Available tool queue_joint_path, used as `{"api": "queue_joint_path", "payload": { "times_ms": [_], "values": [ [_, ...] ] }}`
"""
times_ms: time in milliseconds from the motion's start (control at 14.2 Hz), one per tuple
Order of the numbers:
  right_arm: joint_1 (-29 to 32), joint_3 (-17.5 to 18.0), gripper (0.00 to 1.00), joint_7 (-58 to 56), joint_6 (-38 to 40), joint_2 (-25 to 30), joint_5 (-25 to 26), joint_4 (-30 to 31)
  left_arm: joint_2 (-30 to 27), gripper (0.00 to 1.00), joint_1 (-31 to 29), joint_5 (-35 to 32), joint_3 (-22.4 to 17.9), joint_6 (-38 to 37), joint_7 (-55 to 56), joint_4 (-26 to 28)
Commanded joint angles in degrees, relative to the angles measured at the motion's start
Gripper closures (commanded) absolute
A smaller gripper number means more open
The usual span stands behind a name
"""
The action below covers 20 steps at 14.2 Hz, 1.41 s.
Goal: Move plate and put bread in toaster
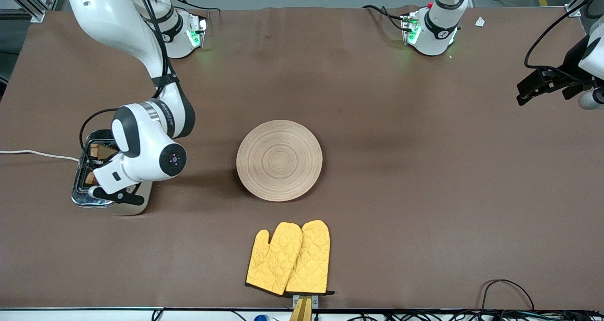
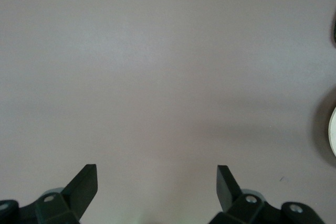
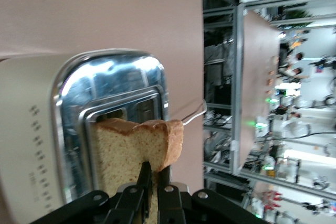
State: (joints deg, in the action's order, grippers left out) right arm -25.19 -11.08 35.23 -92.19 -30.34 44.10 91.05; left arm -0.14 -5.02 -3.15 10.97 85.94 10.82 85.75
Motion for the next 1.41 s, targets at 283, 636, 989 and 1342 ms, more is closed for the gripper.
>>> {"api": "queue_joint_path", "payload": {
  "times_ms": [283,636,989,1342],
  "values": [
    [2.51,0.62,0.01,0.55,-1.76,2.99,-9.99,-0.17,0.41,0.00,-0.34,1.04,-0.60,0.10,-3.26,-1.72],
    [6.37,0.70,0.00,-10.77,-3.69,11.86,-26.05,-0.26,1.37,0.00,0.18,1.04,-0.34,0.19,-3.18,-1.55],
    [12.35,0.62,0.00,-21.06,-3.26,21.26,-37.93,1.58,2.25,0.00,0.79,0.78,-0.07,0.89,-3.53,-1.63],
    [15.16,0.70,0.00,-29.15,-2.99,30.41,-42.25,4.30,2.25,0.00,0.62,0.95,0.10,1.42,-3.62,-1.55]
  ]
}}
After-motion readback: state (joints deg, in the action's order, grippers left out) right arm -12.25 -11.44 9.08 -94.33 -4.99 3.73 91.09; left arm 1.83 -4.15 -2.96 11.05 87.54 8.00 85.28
